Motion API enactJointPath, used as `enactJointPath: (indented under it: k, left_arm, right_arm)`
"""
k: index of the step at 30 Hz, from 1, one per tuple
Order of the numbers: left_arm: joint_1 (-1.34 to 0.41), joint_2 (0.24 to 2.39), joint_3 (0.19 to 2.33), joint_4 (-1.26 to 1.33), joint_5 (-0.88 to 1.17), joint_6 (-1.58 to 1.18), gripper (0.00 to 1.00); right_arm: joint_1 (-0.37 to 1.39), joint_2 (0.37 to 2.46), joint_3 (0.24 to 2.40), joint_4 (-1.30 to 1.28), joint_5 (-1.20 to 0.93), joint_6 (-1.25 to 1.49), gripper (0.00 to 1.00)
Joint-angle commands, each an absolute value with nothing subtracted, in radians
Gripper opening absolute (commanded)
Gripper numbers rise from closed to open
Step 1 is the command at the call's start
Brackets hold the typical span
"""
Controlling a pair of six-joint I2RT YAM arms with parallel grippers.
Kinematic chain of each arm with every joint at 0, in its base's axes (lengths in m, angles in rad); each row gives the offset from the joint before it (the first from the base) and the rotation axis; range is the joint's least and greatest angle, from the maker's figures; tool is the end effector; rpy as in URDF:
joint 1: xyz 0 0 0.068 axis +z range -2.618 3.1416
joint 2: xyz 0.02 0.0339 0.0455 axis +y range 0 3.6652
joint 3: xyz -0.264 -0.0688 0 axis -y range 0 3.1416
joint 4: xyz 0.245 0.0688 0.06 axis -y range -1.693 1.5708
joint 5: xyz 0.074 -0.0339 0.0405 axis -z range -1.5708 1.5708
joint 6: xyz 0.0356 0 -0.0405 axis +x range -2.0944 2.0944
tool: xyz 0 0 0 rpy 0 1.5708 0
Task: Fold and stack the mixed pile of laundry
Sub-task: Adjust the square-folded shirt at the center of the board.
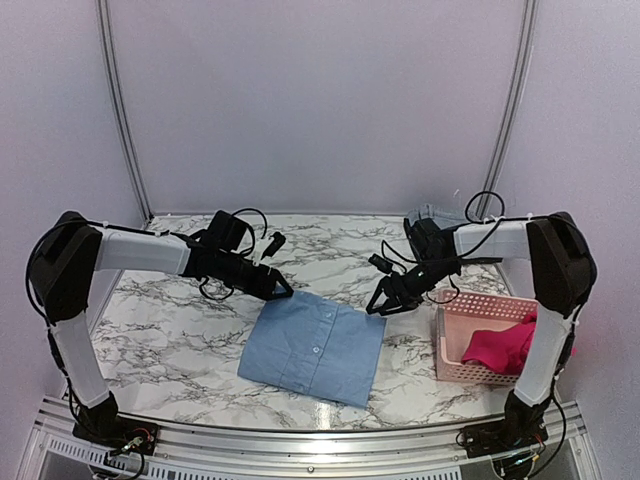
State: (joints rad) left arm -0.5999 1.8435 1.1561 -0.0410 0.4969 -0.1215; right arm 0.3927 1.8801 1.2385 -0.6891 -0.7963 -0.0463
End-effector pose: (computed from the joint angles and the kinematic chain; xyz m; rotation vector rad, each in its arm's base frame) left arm 0.3182 -0.2382 0.1886 0.8190 2.2273 -0.9325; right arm 0.3192 0.1598 0.1704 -0.7483 2.7018 1.2183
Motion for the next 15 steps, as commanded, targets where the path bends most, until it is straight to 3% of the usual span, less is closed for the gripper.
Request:
enactJointPath:
  k: [1,4,9,11,15]
  left_arm:
    - [-0.562,1.857,1.115,0.063,0.603,-0.199,0.39]
    - [-0.536,1.835,1.058,0.134,0.634,-0.245,0.29]
    - [-0.519,1.84,1.023,0.19,0.677,-0.29,0.06]
    - [-0.518,1.841,1.014,0.197,0.684,-0.294,0.01]
    - [-0.516,1.837,1.001,0.201,0.682,-0.293,0.01]
  right_arm:
    - [0.448,1.939,1.257,-0.681,-0.82,-0.098,0.68]
    - [0.471,1.944,1.263,-0.695,-0.779,-0.103,0.62]
    - [0.474,1.915,1.277,-0.719,-0.77,-0.099,0.43]
    - [0.479,1.896,1.299,-0.73,-0.77,-0.09,0.43]
    - [0.489,1.875,1.334,-0.749,-0.766,-0.078,0.45]
